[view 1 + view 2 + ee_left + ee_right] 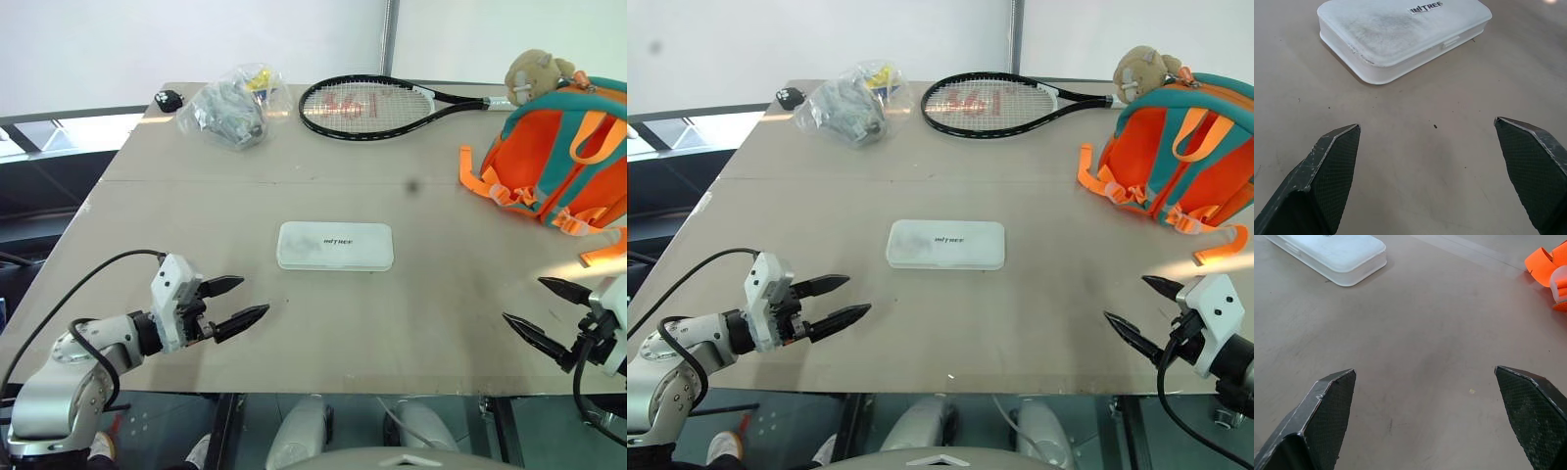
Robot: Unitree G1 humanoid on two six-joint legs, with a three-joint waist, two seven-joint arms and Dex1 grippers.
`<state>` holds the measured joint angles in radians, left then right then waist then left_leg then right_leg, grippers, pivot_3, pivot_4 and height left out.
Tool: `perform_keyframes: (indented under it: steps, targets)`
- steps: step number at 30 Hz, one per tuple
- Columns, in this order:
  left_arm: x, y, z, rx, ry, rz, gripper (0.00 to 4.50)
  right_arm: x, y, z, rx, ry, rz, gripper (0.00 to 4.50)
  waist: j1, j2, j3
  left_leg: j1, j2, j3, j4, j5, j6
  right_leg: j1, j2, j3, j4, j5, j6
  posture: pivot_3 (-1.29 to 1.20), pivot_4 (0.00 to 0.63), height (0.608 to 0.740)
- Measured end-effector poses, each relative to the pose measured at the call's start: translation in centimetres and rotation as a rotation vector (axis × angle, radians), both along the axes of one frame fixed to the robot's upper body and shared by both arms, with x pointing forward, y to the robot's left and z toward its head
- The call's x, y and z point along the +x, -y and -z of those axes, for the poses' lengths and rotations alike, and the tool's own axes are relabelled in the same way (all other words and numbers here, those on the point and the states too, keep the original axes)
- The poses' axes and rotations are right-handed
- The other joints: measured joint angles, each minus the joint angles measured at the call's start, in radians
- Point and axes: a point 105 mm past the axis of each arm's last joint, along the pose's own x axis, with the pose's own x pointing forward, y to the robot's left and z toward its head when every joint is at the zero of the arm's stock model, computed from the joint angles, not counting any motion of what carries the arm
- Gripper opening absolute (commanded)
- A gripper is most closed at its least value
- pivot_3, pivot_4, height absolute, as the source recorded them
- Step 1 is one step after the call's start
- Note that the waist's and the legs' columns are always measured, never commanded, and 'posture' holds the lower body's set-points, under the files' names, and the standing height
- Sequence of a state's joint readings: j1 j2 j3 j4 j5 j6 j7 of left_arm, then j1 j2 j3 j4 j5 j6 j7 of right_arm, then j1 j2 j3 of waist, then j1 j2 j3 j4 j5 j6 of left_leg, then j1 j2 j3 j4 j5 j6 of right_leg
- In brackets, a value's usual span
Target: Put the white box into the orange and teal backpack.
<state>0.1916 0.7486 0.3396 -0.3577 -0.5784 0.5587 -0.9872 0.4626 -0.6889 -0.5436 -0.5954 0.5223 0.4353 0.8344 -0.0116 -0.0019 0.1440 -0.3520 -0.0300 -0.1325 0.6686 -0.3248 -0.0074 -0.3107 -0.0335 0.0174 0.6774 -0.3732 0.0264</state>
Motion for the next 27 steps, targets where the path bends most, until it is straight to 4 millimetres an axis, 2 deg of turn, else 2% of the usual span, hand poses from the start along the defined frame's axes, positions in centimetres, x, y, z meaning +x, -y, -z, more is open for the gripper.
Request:
perform_keyframes:
  steps: [2,6,8,11,18,20,25,27]
  targets:
    - [0.1,0.0,-0.1,0.000,0.005,0.003,4.49,0.0,-0.1,0.0,0.004,0.000,0.006,4.49,0.000,0.000,0.000,0.000,0.000,0.000,0.000,0.000,0.000,0.000,0.000,0.000,0.000,0.000,0.000,0.00,0.150,0.740]
    - [2.9,0.9,-1.7,-0.041,0.083,-0.039,4.49,1.8,-2.5,-0.7,0.041,0.044,0.041,4.49,0.000,0.000,0.000,0.000,0.000,-0.001,0.001,0.000,0.000,0.000,0.000,0.000,0.000,0.000,0.000,0.00,0.150,0.740]
    - [3.2,0.9,-2.0,-0.046,0.092,-0.054,4.49,2.2,-2.9,-0.9,0.049,0.051,0.041,4.49,-0.002,0.000,0.000,0.000,0.000,0.000,0.000,0.000,0.000,0.000,0.000,0.000,0.000,0.000,0.000,0.00,0.150,0.740]
    - [3.5,0.8,-1.8,-0.054,0.074,-0.085,4.50,2.8,-3.7,-0.7,0.064,0.035,0.037,3.21,-0.003,0.000,0.000,-0.001,0.000,-0.001,-0.001,0.000,0.000,-0.002,0.000,-0.001,-0.001,0.000,0.000,0.00,0.150,0.740]
    - [4.5,0.7,-1.8,-0.123,-0.017,-0.157,4.50,4.9,-7.3,-1.3,0.118,0.066,-0.060,0.12,-0.002,-0.001,0.001,-0.004,0.000,-0.001,0.001,0.000,0.000,-0.004,0.000,-0.001,0.000,0.000,0.000,0.00,0.150,0.740]
    - [4.5,0.5,-1.6,-0.127,-0.066,-0.172,4.50,5.5,-8.0,-0.8,0.104,0.049,-0.080,0.05,-0.002,-0.002,0.001,-0.003,0.000,-0.001,0.001,0.000,0.000,-0.004,0.000,-0.001,0.001,0.000,0.000,0.00,0.150,0.740]
    - [6.0,0.6,-1.6,-0.175,-0.267,-0.224,4.50,8.9,-9.7,2.8,-0.040,-0.024,-0.110,0.05,-0.004,-0.002,0.001,-0.004,-0.001,-0.002,0.001,0.001,-0.001,-0.006,0.001,-0.002,0.003,0.000,0.000,0.00,0.150,0.740]
    - [6.2,0.7,-1.6,-0.207,-0.339,-0.234,4.50,9.4,-10.2,3.3,-0.064,-0.024,-0.121,0.05,-0.005,-0.002,0.001,-0.007,-0.001,-0.003,0.001,0.001,-0.001,-0.008,0.001,-0.002,0.003,0.000,0.001,0.00,0.150,0.740]
